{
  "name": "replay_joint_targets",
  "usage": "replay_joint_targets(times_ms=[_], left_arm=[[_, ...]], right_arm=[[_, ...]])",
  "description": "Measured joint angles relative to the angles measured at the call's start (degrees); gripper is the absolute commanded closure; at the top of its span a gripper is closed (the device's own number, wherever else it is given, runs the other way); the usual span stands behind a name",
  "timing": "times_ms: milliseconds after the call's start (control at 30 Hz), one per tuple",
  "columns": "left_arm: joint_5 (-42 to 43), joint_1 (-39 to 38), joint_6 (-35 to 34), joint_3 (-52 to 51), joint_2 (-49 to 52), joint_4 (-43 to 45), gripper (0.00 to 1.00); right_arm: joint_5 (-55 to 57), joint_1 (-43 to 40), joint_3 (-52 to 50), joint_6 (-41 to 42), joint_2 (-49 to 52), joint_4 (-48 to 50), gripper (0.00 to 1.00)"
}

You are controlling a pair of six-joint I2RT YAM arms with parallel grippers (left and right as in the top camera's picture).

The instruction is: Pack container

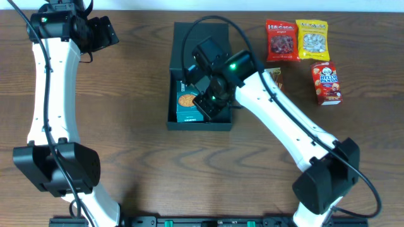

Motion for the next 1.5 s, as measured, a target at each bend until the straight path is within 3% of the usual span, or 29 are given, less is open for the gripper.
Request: replay_joint_targets(times_ms=[733,1167,1500], left_arm=[[0.0,0.0,3.9,0.0,0.0,1.3,0.05],[0.0,0.0,3.9,0.0,0.0,1.2,0.05],[0.0,0.0,3.9,0.0,0.0,1.5,0.05]], right_arm=[[-3.9,3.8,-11.6,-1.0,0.0,13.7,0.99],[-3.9,3.8,-12.1,-1.1,0.7,23.7,0.98],[-3.7,3.8,-12.2,-1.1,1.9,24.5,0.99]])
